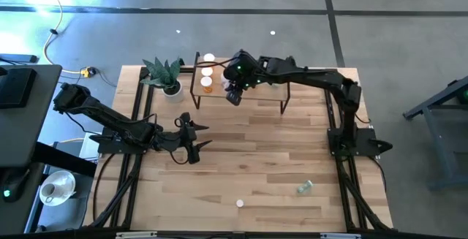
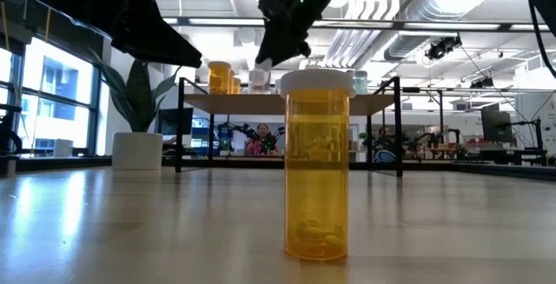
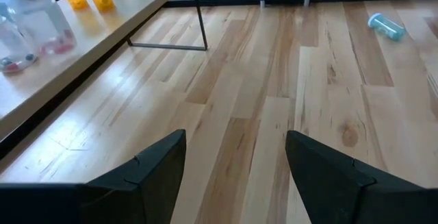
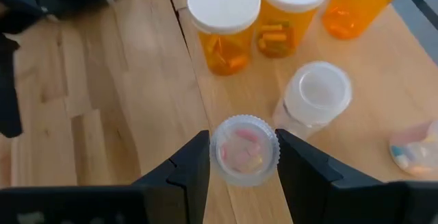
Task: Pick and place medicine bottles onto shelf by color
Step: Put the transparent pill bottle aligned with the other transparent pill bottles on the shelf
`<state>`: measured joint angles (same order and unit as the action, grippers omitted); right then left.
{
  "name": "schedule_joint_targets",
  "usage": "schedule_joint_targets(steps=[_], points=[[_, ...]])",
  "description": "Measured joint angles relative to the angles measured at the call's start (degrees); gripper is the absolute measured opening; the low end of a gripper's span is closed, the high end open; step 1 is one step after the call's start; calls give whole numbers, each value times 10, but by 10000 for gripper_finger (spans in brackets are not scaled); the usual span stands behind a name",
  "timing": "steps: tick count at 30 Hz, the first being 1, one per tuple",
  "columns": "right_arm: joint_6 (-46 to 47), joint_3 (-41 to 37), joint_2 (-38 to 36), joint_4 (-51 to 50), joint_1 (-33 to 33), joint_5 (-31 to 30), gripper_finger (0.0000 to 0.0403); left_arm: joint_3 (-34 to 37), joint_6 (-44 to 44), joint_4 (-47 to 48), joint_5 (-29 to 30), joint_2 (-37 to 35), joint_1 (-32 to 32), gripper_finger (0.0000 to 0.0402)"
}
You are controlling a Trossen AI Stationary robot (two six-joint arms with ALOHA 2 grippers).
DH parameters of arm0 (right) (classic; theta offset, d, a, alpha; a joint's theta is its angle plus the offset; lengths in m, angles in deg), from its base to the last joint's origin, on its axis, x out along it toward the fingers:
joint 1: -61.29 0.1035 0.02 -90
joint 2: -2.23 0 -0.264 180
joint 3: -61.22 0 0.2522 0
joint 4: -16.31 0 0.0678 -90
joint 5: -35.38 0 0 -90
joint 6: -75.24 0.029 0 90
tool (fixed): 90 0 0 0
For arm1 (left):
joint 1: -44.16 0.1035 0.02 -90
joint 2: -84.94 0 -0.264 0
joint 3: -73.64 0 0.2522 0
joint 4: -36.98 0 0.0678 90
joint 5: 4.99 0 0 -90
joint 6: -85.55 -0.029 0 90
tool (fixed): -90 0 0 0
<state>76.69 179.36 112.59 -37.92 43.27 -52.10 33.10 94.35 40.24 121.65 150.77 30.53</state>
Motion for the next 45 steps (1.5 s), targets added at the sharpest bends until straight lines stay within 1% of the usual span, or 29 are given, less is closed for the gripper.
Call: schedule_joint_targets(steps=[11, 18, 37, 41, 45], points=[[-31, 0, 14, 26, -3, -6, 137, 0, 0, 0, 0, 0, 0, 241], [-30, -2, 14, 25, -12, -7, 138, 0, 0, 0, 0, 0, 0, 241], [-34, -2, 14, 30, -11, -5, 138, 0, 2, 0, 0, 0, 0, 241], [-19, -2, 14, 40, -11, -5, 138, 0, 1, 0, -5, 0, 0, 241], [-37, -2, 14, 44, -8, -8, 138, 0, 1, 0, -5, 0, 0, 241]])
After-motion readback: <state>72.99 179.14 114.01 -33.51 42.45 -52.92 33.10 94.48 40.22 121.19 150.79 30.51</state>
